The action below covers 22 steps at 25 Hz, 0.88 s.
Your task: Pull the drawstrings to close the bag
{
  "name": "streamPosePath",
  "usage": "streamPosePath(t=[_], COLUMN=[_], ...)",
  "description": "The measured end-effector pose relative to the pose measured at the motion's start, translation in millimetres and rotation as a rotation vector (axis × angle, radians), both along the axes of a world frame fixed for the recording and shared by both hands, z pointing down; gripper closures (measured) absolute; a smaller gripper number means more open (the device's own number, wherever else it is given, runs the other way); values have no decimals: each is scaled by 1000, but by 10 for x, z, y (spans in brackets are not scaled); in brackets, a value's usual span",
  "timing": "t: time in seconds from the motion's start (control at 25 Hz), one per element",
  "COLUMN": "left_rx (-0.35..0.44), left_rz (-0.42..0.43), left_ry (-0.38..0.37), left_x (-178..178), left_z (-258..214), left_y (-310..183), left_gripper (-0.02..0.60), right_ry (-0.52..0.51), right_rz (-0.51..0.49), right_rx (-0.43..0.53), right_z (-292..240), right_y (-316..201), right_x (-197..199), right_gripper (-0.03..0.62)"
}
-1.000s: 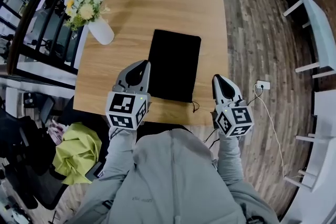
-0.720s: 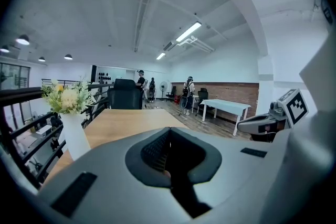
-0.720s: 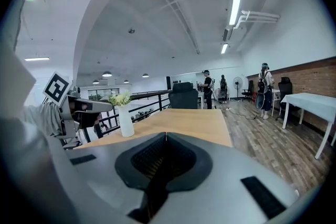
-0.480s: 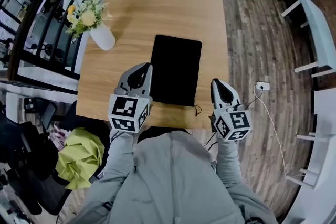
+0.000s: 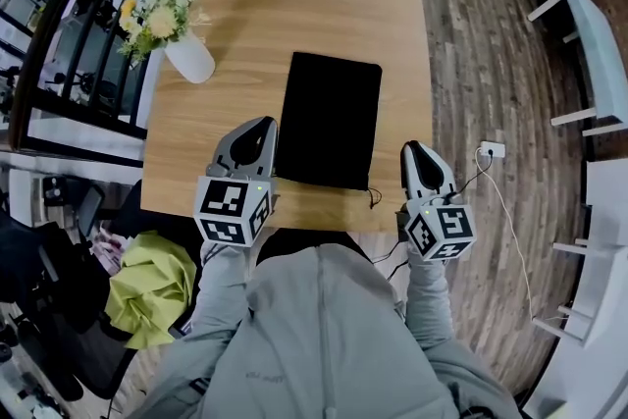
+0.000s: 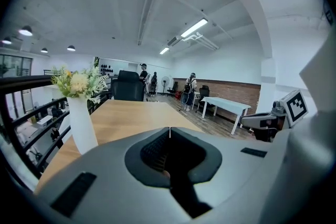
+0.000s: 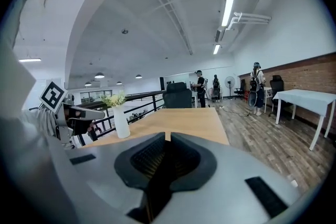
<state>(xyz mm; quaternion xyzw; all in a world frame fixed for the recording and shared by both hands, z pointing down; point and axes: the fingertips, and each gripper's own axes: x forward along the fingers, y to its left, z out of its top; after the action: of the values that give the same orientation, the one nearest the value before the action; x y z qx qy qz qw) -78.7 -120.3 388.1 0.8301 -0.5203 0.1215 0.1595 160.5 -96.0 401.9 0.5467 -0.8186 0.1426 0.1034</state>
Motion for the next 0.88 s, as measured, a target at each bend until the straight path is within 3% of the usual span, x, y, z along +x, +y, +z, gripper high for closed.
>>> streamPosePath(t=[0.48,0.6,0.88], left_rx=[-68,-107,-181], left_rz=[7,16,79], left_ry=[-18,-27,-67], left_x=[-156,-157,-181], left_z=[427,608,1020], left_y=[94,157,319], left_gripper=[552,551,540], right_ry=[1,3,32], right_rz=[-31,-66,-125], right_rx=[-111,-160,-243], right_z=[444,609,994], right_y=[120,193,422], right_x=[-51,-92,-60], right_gripper=[546,491,441])
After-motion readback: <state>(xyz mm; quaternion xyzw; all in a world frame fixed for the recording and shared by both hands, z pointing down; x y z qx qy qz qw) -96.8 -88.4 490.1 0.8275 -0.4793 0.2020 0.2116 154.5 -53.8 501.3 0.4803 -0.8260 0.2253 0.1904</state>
